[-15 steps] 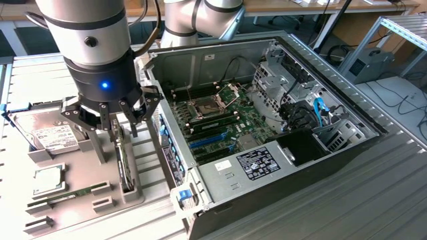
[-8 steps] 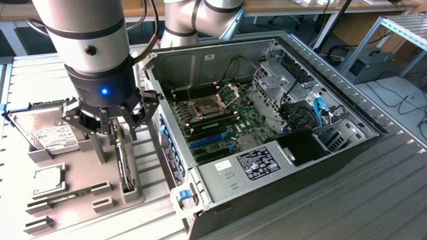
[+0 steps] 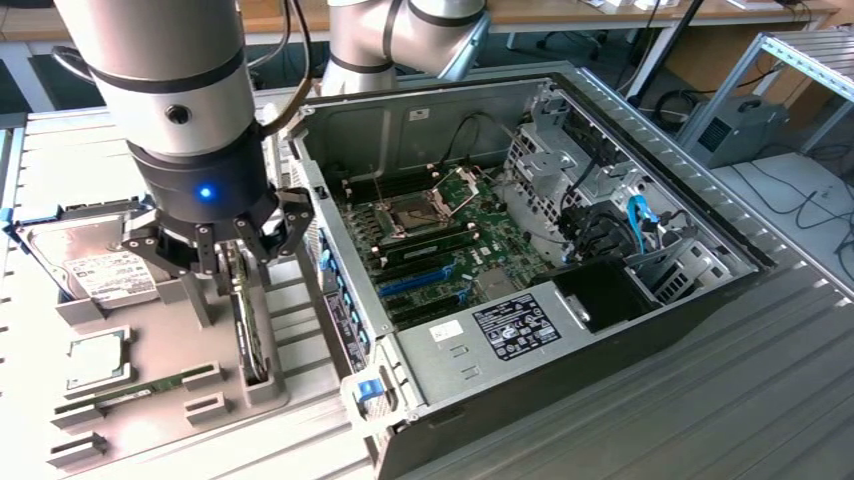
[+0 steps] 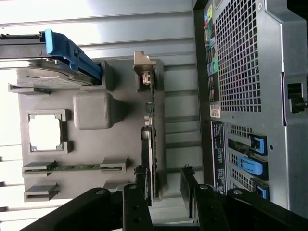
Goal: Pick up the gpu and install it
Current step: 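Pick up the gpu and move the gpu toward the slot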
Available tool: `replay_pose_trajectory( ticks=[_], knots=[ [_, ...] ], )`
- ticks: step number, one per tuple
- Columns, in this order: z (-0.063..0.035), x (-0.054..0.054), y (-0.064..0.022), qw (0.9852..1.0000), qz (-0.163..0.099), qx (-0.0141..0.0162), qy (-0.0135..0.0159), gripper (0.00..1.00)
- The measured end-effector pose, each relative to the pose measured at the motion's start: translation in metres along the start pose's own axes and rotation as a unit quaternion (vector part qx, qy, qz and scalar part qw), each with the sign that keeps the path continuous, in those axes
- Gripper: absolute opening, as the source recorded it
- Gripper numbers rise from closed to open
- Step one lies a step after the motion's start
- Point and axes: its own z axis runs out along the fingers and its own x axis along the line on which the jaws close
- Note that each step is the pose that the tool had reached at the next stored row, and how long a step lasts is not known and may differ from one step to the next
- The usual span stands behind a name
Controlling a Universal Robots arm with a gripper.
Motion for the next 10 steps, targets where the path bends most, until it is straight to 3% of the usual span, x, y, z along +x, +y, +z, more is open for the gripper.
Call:
replay_pose_trajectory(
  ticks=[10],
  knots=[
    [0.0128, 0.004, -0.0003, 1.0000, 0.000, -0.0001, -0.0001, 0.42]
  ],
)
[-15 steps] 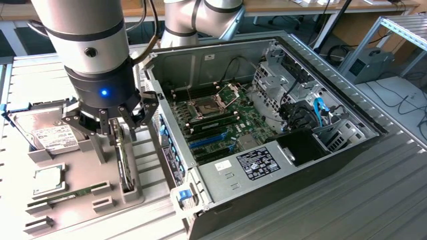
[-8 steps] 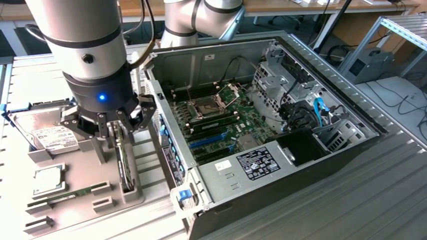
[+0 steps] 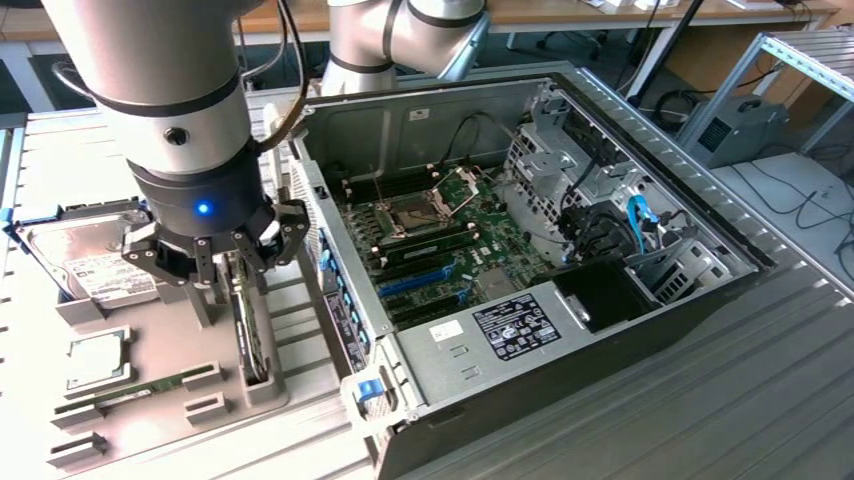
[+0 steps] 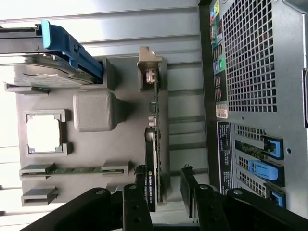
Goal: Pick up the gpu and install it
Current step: 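Pick up the gpu and move the gpu toward the slot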
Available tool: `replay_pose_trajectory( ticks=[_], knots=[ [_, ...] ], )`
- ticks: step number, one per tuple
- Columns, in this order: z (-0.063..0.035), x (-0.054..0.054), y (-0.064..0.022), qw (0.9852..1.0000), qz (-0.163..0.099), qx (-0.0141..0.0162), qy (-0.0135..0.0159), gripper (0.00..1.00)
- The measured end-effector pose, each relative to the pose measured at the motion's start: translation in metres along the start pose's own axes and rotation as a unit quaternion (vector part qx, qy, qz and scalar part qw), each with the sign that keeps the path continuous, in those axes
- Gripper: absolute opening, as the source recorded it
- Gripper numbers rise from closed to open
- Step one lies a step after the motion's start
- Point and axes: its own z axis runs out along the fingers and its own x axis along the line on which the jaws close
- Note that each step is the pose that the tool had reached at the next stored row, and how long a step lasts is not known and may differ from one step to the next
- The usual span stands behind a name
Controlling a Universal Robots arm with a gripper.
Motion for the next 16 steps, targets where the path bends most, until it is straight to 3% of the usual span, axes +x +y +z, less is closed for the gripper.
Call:
replay_pose_trajectory(
  ticks=[6, 8, 9, 11, 13, 14, 16],
  knots=[
    [0.0083, 0.003, 0.0012, 1.0000, 0.000, 0.0000, 0.0000, 0.42],
    [0.0313, 0.007, 0.0155, 1.0000, 0.000, 0.0000, 0.0000, 0.42],
    [0.0433, 0.009, 0.0171, 1.0000, 0.000, 0.0000, 0.0000, 0.42],
    [0.0564, 0.011, 0.0168, 1.0000, 0.000, 0.0000, 0.0000, 0.42],
    [0.0570, 0.011, 0.0168, 1.0000, 0.000, 0.0000, 0.0000, 0.42],
    [0.0570, 0.011, 0.0168, 1.0000, 0.000, 0.0000, 0.0000, 0.28],
    [0.0570, 0.011, 0.0168, 1.0000, 0.000, 0.0000, 0.0000, 0.26]
  ],
)
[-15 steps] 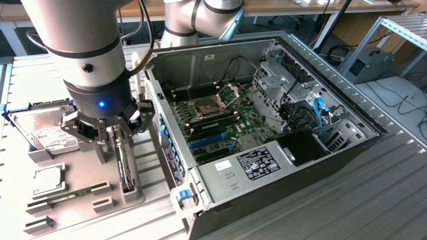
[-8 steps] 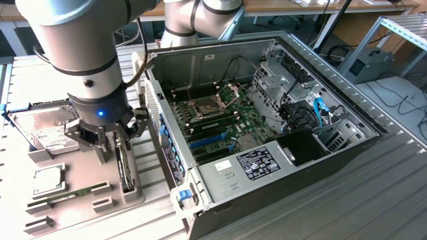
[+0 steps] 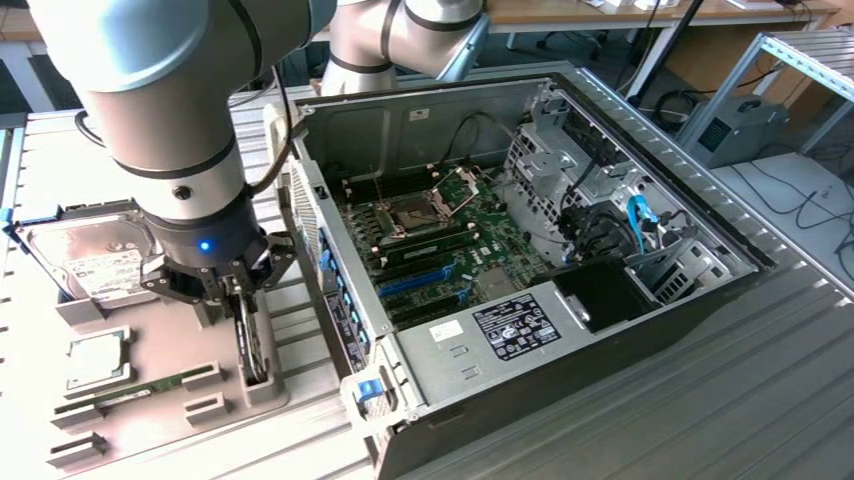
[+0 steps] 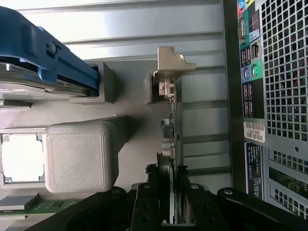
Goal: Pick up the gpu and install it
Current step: 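Pick up the gpu and move the gpu toward the slot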
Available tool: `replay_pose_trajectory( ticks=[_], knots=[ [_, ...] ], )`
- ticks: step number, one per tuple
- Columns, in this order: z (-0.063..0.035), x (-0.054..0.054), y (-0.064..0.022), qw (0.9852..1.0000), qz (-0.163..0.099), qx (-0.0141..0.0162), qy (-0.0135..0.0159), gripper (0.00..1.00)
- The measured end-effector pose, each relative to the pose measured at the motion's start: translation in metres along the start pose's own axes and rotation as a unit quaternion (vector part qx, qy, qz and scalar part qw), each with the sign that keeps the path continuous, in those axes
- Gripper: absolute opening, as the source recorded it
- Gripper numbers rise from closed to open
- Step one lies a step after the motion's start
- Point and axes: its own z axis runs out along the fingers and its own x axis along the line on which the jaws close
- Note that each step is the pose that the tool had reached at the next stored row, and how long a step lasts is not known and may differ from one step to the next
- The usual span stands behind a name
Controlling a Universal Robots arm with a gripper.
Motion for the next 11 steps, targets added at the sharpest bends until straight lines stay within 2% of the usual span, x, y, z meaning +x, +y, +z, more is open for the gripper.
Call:
replay_pose_trajectory(
  ticks=[6, 7, 9, 11],
  knots=[
    [-0.0058, 0.000, 0.0001, 1.0000, 0.000, 0.0000, 0.0001, 0.26],
    [-0.0091, 0.000, 0.0002, 1.0000, 0.000, 0.0000, 0.0000, 0.26],
    [-0.0249, -0.001, 0.0006, 1.0000, 0.000, 0.0000, 0.0000, 0.26],
    [-0.0280, -0.001, 0.0006, 1.0000, 0.000, 0.0000, 0.0000, 0.26]
  ],
)
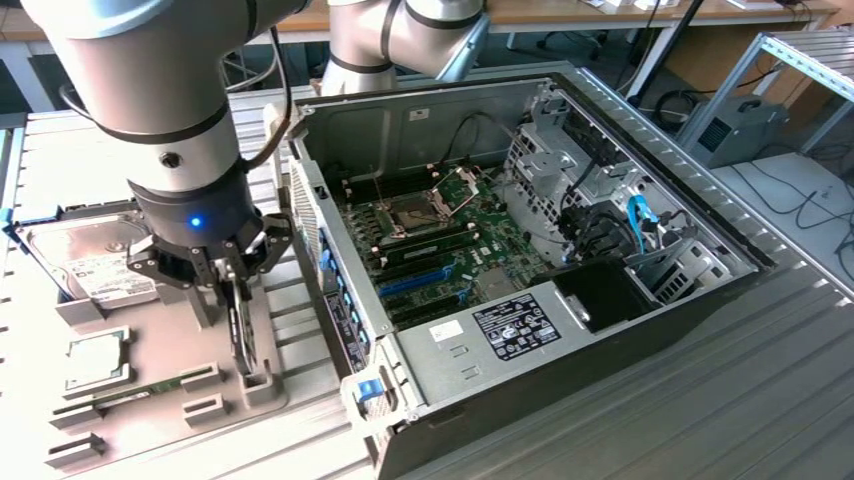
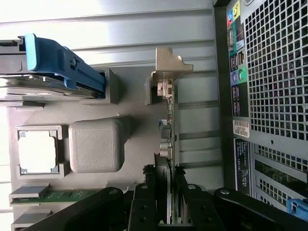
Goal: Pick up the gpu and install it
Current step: 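Pick up the gpu and move the gpu toward the slot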
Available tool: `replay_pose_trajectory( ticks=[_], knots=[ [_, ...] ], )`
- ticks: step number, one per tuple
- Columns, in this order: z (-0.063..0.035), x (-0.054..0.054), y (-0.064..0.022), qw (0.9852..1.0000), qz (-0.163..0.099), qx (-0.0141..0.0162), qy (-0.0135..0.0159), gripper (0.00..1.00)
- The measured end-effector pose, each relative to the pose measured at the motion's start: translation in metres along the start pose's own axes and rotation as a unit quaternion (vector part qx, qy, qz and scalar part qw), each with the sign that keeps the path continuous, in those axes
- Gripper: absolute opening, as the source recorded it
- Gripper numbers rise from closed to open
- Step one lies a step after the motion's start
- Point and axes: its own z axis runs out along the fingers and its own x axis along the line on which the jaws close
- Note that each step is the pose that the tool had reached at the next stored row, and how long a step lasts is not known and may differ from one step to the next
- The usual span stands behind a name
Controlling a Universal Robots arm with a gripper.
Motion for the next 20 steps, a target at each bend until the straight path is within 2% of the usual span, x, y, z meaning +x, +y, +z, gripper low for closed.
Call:
replay_pose_trajectory(
  ticks=[20],
  knots=[
    [-0.0124, -0.002, 0.0004, 1.0000, 0.000, 0.0000, 0.0000, 0.26]
  ],
)
